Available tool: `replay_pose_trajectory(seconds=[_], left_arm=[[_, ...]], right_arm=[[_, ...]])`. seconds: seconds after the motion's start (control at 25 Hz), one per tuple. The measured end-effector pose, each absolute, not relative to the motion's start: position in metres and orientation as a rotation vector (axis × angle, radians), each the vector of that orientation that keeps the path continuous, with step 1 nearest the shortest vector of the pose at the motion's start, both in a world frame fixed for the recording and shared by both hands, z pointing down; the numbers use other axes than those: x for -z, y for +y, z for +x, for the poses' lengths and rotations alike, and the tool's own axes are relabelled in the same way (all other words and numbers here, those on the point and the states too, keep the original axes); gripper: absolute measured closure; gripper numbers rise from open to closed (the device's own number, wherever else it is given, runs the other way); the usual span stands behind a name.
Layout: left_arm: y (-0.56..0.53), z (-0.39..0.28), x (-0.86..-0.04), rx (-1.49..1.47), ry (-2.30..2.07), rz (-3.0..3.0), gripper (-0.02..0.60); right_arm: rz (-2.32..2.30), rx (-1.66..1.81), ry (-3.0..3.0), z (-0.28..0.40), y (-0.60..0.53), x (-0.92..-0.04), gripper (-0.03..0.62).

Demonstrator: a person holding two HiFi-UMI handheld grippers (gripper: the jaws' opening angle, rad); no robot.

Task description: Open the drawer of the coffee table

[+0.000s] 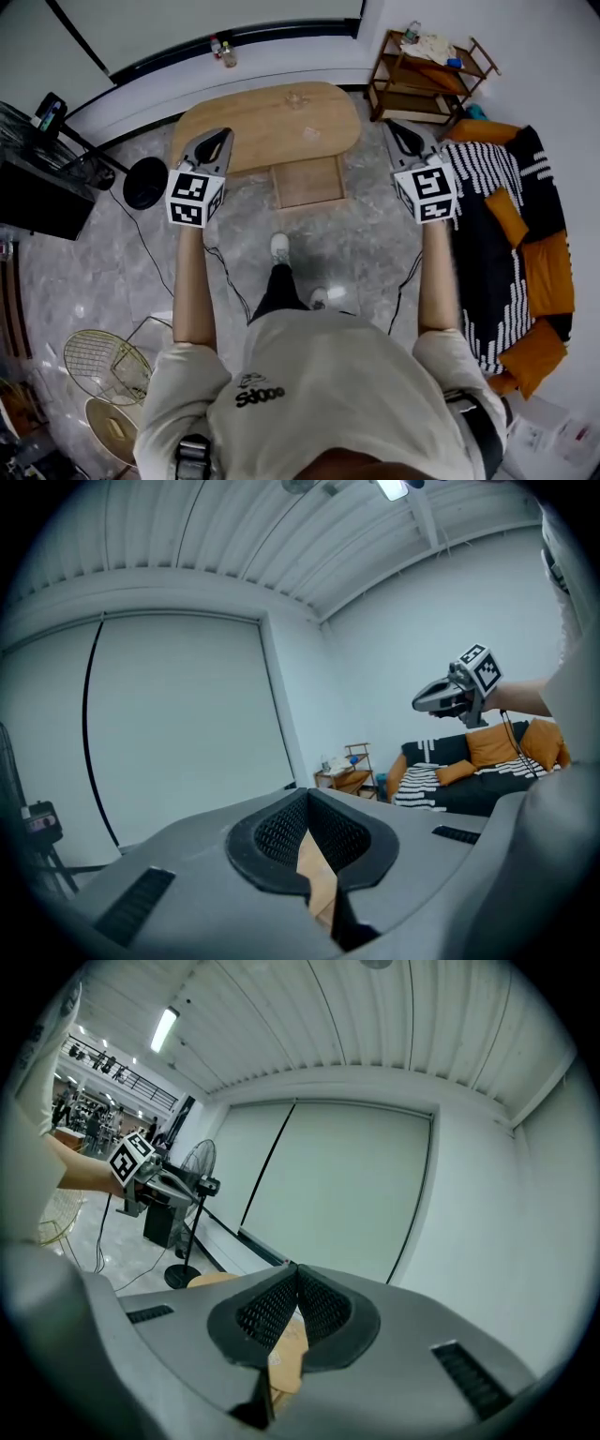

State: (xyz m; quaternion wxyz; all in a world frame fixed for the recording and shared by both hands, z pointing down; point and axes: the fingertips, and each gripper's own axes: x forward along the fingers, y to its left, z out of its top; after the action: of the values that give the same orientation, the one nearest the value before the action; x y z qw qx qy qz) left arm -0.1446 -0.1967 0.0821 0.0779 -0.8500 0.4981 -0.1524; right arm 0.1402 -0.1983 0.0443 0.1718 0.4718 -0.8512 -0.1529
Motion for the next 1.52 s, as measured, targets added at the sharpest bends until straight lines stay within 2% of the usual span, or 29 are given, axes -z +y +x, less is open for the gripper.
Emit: replay_pose_trajectory(seconds=[0.32, 0.6, 0.88, 1.12, 1.52], left_arm=[[-0.136, -0.188, -0.061, 0.385, 1.565, -2.517, 0.563], [-0.119, -0.251, -0.047, 0.424, 1.513, -2.471, 0.563], [-0.114, -0.285, -0.031, 0.384, 1.444, -2.482, 0.563], [-0.111, -0.294, -0.022, 0.346, 1.394, -2.49, 0.563], [-0.112, -0.282, -0.015, 0.356, 1.343, -2.471, 0.563]], right_arm=[[1.33, 0.475, -2.411, 0.109, -0.138, -0.02, 0.588], [1.418, 0.447, -2.339, 0.065, -0.107, -0.01, 0.588], [1.497, 0.443, -2.357, 0.018, -0.097, 0.003, 0.588], [1.511, 0.471, -2.346, -0.007, -0.094, 0.01, 0.588], [1.494, 0.522, -2.311, -0.012, -0.094, 0.02, 0.588]])
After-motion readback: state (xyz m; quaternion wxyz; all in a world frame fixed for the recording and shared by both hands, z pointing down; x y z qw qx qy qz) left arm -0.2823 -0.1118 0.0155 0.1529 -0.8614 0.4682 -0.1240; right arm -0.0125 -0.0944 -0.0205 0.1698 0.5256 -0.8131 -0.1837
